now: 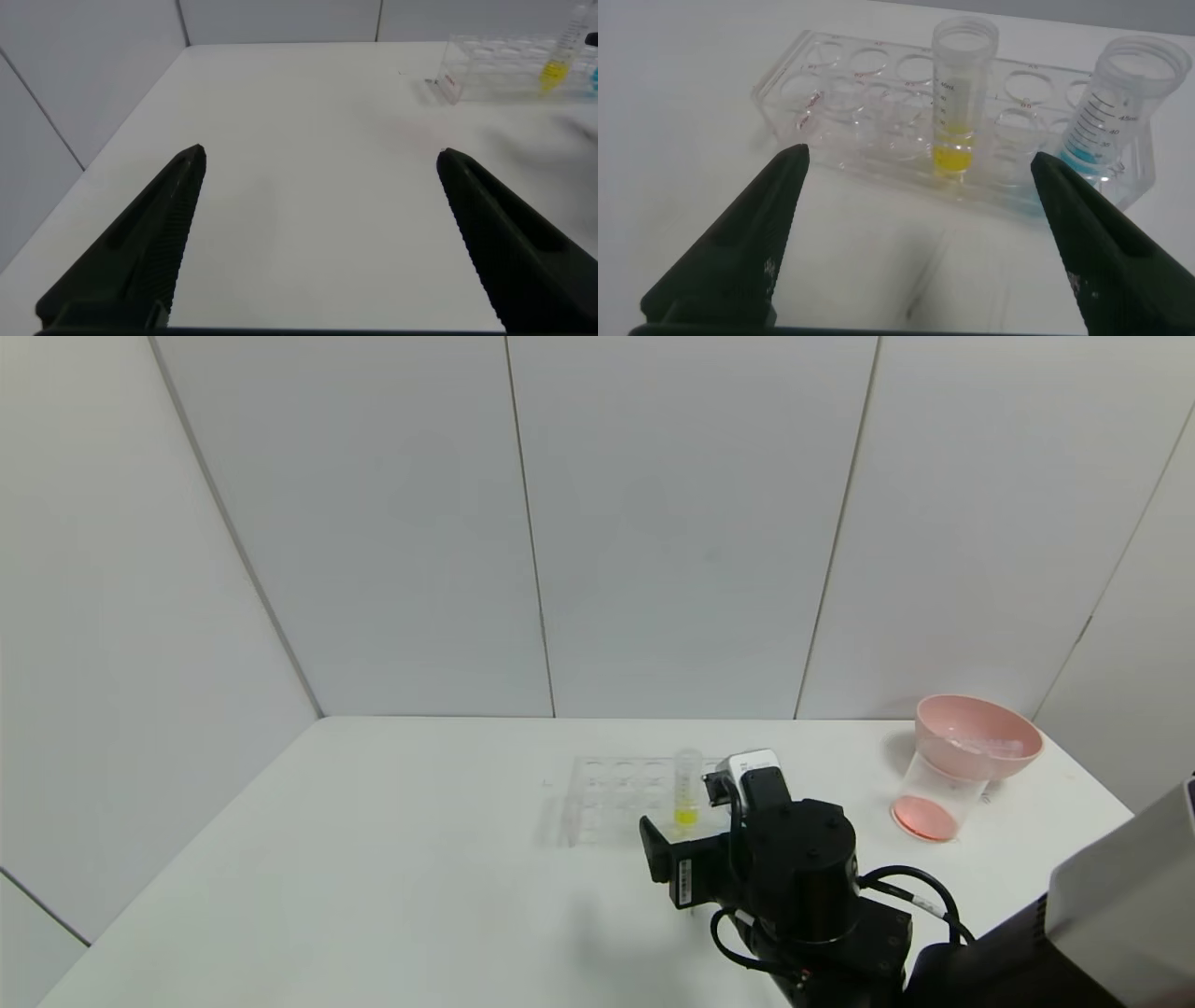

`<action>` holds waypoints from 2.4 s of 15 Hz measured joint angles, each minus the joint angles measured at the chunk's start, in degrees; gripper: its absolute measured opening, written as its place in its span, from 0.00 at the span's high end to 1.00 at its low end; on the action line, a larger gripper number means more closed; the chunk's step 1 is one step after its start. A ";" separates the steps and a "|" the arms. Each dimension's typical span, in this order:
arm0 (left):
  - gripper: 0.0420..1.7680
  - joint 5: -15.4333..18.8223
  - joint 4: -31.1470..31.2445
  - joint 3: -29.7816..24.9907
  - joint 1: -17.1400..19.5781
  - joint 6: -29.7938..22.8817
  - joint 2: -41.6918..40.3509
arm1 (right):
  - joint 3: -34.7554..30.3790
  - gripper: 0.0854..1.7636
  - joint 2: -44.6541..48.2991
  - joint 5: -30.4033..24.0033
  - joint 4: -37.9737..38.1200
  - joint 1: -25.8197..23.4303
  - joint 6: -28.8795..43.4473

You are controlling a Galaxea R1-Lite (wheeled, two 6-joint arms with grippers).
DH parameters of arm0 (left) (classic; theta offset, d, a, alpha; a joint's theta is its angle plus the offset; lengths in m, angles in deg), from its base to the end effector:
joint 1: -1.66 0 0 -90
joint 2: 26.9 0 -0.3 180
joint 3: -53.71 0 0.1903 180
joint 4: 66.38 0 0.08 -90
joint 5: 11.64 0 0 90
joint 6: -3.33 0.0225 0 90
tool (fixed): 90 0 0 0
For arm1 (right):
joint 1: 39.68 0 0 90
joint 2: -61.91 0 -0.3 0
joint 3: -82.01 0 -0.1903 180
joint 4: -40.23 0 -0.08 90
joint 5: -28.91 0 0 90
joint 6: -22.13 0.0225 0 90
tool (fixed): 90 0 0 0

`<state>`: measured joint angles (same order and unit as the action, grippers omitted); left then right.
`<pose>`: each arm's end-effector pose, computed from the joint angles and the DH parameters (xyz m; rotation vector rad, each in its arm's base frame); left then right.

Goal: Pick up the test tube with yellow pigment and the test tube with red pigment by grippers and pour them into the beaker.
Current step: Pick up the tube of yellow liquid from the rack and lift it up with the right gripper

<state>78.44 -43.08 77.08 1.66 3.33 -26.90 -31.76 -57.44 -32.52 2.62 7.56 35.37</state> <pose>-0.0228 0.0000 0.0756 0.0000 -0.0012 -0.0014 0.2505 0.2551 0.0826 0.0611 0.2502 0.2967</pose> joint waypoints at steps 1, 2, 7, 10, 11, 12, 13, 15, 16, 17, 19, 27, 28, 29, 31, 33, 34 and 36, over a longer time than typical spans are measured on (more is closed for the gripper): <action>0.00 0.02 0.00 0.00 0.00 0.00 0.00 | 0.79 0.04 -0.66 -0.11 0.00 -0.68 -0.02; 0.00 0.02 0.00 0.00 0.00 0.00 0.00 | 1.51 0.04 -1.19 -0.24 0.05 -1.33 -0.02; 0.00 0.02 0.00 0.00 0.00 0.00 0.00 | 7.08 0.04 -4.66 -0.26 3.12 -3.94 0.02; 0.00 0.02 0.00 0.00 0.00 0.00 0.00 | 9.56 0.04 -7.12 -0.35 3.34 -4.08 0.02; 0.00 0.02 0.00 0.00 0.00 0.00 0.00 | 10.11 0.04 -7.83 -0.39 3.34 -4.11 0.04; 0.00 0.02 0.00 0.00 0.00 0.00 0.00 | 10.45 0.04 -8.39 -0.50 3.36 -4.13 0.02; 0.00 0.02 0.00 0.00 0.00 0.00 0.00 | 10.96 0.07 -8.80 -0.59 3.43 -4.13 0.02; 0.00 0.04 0.00 0.00 0.00 0.00 0.00 | 11.91 0.27 -9.42 -0.52 4.24 -4.60 0.02; 0.00 0.02 0.00 0.00 0.00 0.00 0.00 | 12.40 0.35 -9.59 -0.55 4.49 -4.82 0.04; 0.00 0.02 0.00 0.00 0.00 0.00 0.00 | 12.79 0.43 -9.73 -0.57 4.62 -4.90 0.04; 0.00 0.02 0.00 0.00 0.00 0.00 0.00 | 13.39 0.55 -9.95 -0.37 4.84 -5.01 0.02; 0.00 0.02 0.05 0.00 0.00 0.00 0.02 | 15.57 0.74 -10.53 -0.69 5.12 -4.77 0.00; 0.00 0.02 0.02 0.00 0.00 0.00 0.02 | 15.81 0.74 -10.42 -0.61 5.45 -4.72 -0.05; 0.00 0.00 0.00 0.00 -0.02 0.00 0.02 | 16.07 0.74 -10.18 -0.69 5.52 -4.71 -0.07; 0.00 0.02 0.00 0.00 0.00 0.00 0.02 | 16.31 0.74 -9.55 -0.57 5.45 -4.57 -0.16; 0.00 0.02 0.00 0.00 0.00 0.00 0.02 | 16.37 0.74 -8.63 -0.39 5.42 -4.49 -0.27; 0.00 0.02 0.00 0.00 0.00 0.00 0.02 | 16.37 0.74 -7.95 -0.41 5.45 -4.46 -0.33; 0.00 0.04 0.00 0.00 0.00 0.00 0.02 | 16.37 0.74 -6.05 -0.63 6.40 -4.44 -0.46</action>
<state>78.47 -43.08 77.08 1.66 3.33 -26.87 -15.39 -63.48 -33.15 9.02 3.13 34.91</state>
